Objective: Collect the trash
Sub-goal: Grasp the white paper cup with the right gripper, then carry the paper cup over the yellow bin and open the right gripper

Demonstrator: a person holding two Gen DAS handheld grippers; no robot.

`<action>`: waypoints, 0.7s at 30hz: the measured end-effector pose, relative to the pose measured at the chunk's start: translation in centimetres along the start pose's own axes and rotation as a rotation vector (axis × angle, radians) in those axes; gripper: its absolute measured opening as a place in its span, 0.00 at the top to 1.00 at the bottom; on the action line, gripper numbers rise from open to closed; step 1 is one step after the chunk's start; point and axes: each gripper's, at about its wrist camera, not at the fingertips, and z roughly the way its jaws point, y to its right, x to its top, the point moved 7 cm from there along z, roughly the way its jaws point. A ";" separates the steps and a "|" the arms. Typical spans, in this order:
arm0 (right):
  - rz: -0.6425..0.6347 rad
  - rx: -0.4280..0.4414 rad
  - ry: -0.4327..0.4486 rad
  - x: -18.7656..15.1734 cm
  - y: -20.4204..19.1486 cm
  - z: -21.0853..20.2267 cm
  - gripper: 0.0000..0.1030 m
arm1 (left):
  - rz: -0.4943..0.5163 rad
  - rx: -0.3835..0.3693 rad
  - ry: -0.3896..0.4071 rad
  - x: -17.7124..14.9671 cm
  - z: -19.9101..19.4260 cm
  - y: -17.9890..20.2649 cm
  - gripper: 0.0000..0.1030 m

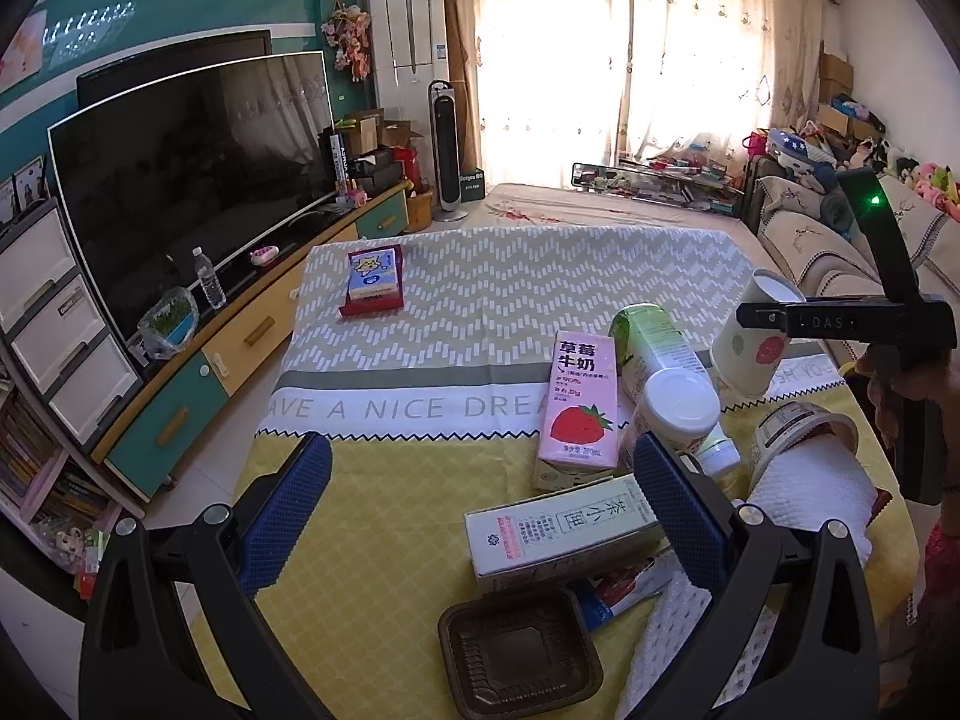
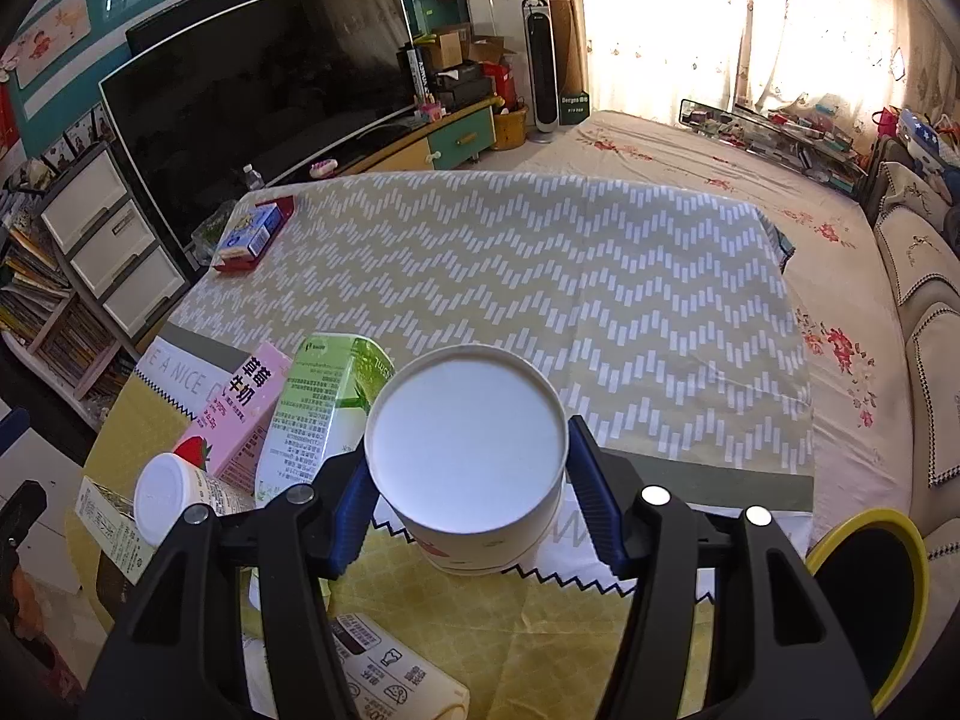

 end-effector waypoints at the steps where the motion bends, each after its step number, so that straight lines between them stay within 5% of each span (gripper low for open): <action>1: 0.005 -0.002 0.010 0.0 0.2 -0.6 0.46 | 0.002 -0.002 0.003 0.0 -0.2 0.0 0.04; 6: 0.059 -0.066 0.084 -0.8 3.8 -4.7 0.46 | 0.015 -0.015 0.021 0.2 -1.3 0.6 0.04; 10: 0.151 -0.219 0.118 -3.5 10.5 -8.2 0.45 | 0.032 -0.044 0.039 0.2 -2.5 1.5 0.04; 14: 0.276 -0.390 0.079 -7.9 18.5 -9.7 0.45 | 0.056 -0.092 0.048 0.2 -3.4 3.4 0.04; 21: 0.417 -0.479 -0.029 -14.3 26.4 -7.7 0.45 | 0.108 -0.153 0.044 -0.1 -4.4 7.0 0.04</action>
